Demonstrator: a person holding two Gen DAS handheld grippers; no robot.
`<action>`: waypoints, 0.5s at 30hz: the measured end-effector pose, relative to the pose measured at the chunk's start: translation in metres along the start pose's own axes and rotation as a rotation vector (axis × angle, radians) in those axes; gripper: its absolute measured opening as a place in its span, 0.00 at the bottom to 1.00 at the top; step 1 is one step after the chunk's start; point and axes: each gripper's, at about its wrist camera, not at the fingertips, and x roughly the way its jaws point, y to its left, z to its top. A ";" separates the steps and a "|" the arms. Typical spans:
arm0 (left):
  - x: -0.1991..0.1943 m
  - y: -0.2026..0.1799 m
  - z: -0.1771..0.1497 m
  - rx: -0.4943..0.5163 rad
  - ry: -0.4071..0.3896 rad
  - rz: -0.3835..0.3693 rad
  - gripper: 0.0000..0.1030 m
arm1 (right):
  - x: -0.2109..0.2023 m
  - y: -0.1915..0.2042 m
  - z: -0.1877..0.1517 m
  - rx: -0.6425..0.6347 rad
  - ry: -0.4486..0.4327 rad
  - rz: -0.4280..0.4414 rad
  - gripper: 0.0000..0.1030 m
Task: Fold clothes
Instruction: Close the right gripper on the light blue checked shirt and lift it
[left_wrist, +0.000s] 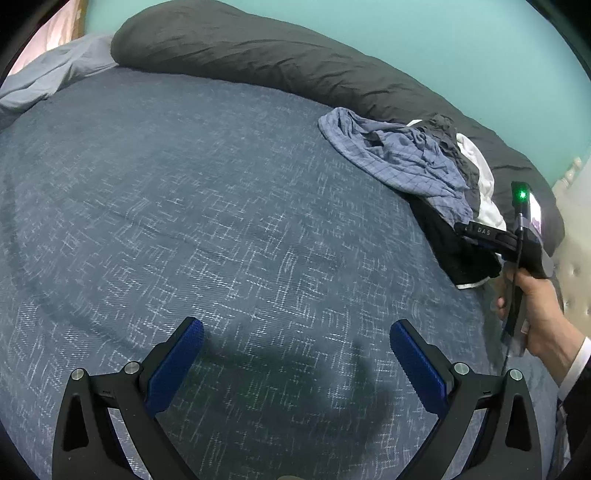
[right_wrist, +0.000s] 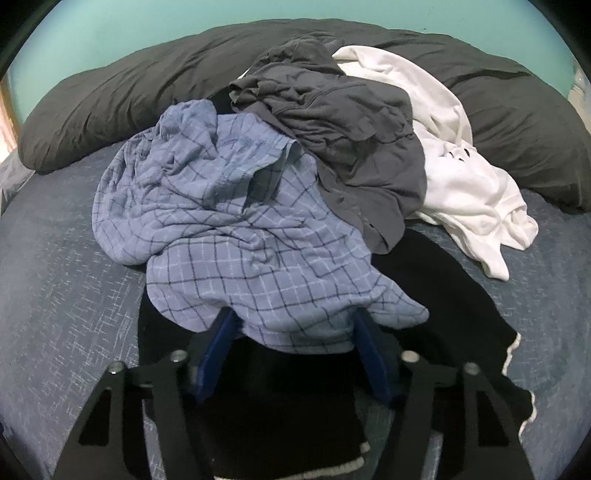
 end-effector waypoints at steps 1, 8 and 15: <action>0.001 0.000 0.001 0.001 0.001 0.000 1.00 | -0.001 0.000 0.000 0.001 -0.007 0.000 0.43; -0.003 -0.006 -0.006 0.010 0.005 -0.004 1.00 | -0.018 -0.004 -0.008 -0.020 -0.067 0.036 0.08; -0.021 -0.012 -0.018 0.018 0.003 0.001 1.00 | -0.058 0.000 -0.020 -0.051 -0.114 0.075 0.06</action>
